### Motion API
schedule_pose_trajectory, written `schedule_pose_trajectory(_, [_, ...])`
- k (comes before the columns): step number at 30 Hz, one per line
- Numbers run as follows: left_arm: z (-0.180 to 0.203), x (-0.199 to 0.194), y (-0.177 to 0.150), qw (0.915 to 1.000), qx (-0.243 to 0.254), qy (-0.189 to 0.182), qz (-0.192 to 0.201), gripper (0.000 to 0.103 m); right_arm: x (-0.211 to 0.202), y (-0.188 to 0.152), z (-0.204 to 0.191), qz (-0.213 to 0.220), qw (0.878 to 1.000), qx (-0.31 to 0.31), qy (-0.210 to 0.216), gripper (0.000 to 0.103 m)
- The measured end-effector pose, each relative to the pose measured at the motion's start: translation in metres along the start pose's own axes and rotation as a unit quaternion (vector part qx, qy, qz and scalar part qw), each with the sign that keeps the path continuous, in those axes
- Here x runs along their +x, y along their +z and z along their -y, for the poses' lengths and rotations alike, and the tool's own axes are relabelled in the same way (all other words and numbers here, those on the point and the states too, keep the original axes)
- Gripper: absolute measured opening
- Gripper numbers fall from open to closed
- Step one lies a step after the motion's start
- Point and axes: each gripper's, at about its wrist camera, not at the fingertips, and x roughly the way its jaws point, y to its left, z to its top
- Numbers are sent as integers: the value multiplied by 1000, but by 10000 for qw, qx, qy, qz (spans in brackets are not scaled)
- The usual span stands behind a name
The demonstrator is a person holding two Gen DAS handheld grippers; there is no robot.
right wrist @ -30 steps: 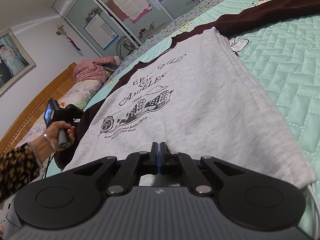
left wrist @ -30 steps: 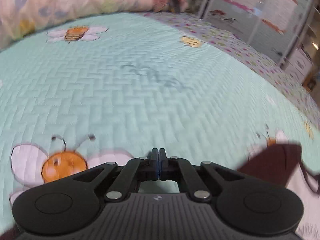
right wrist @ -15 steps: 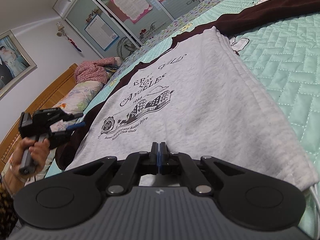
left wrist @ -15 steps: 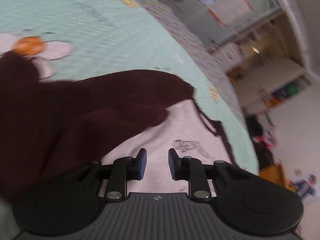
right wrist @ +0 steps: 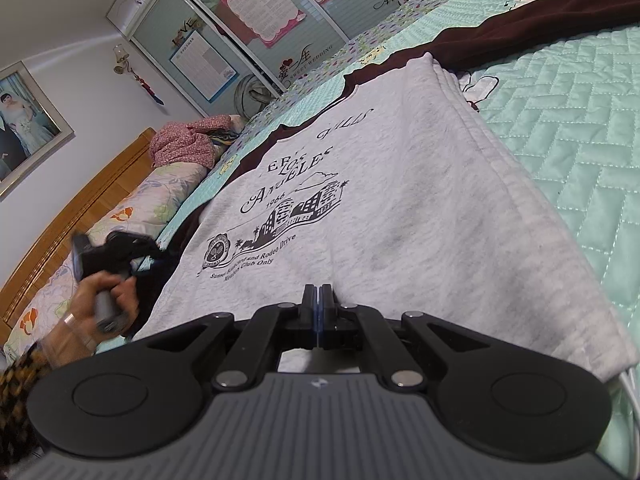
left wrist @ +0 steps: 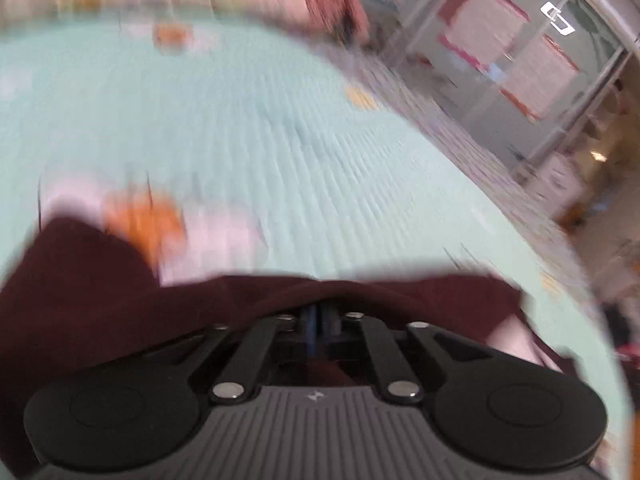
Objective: Fold clothes
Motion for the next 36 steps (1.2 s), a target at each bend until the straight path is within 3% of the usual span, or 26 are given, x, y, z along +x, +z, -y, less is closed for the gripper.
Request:
schedule_pose_trajectory(4, [35,21,24,9920,1231,238,158,1,0,0,1,0,10000,4,6,0])
schedule_pose_trajectory(6, [56,10,19,9804,1943,1,340,4,0,0,2,3,10000,11,14,0])
schedule_pose_trajectory(7, [57,5,15,9787,2032,-70,295,6,0,1,2,3,10000,15,17,0])
schedule_pose_trajectory(8, [56,0,12,9783,2057,-107,220,15,0,1,2,4,10000,17,21,0])
schedule_pose_trajectory(10, [35,-6,7,9875,1560,110,-184,29,0,1,2,4,10000,18,27,0])
schedule_pose_trajectory(13, [5,-17,0,9928,849,407,-747,29,0,2,3,3,10000,28,51,0])
schedule_pose_trajectory(16, [5,-48,-11,9904,978,601,-765,27,-1,2,3,6,10000,32,72,1])
schedule_pose_trajectory(18, [16,-63,-18,9910,954,443,-829,27,-1,1,3,10,10000,34,85,1])
schedule_pose_trajectory(20, [36,-76,-23,9913,1053,-154,-777,28,-1,1,4,11,9999,38,96,1])
schedule_pose_trajectory(23, [76,-79,-16,9840,1639,-663,-226,34,-1,1,3,14,9999,40,98,2])
schedule_pose_trajectory(25, [93,-62,-4,9815,1764,-725,142,44,-1,1,3,16,9999,43,100,2])
schedule_pose_trajectory(26, [101,-47,2,9795,1844,-796,140,46,-2,1,3,17,9999,44,99,2])
schedule_pose_trajectory(28, [116,-12,7,9698,2141,-1144,-233,46,-2,0,3,22,9999,42,97,2])
schedule_pose_trajectory(30, [130,23,-4,9458,2686,-1455,-1107,46,-2,0,3,25,9999,46,97,2])
schedule_pose_trajectory(31, [134,40,-12,9353,2880,-1367,-1534,46,-2,0,3,28,9999,46,96,2])
schedule_pose_trajectory(33, [134,56,-21,9326,3074,-1093,-1545,38,-2,0,3,33,9999,48,97,2])
schedule_pose_trajectory(34, [133,57,-16,9387,3058,-935,-1288,35,-2,0,3,36,9999,47,100,2])
schedule_pose_trajectory(35, [131,62,-10,9454,2990,-665,-1116,5,-2,0,3,38,9999,46,102,2])
schedule_pose_trajectory(36, [128,66,-6,9523,2877,-321,-962,4,-2,0,3,41,9999,46,103,2])
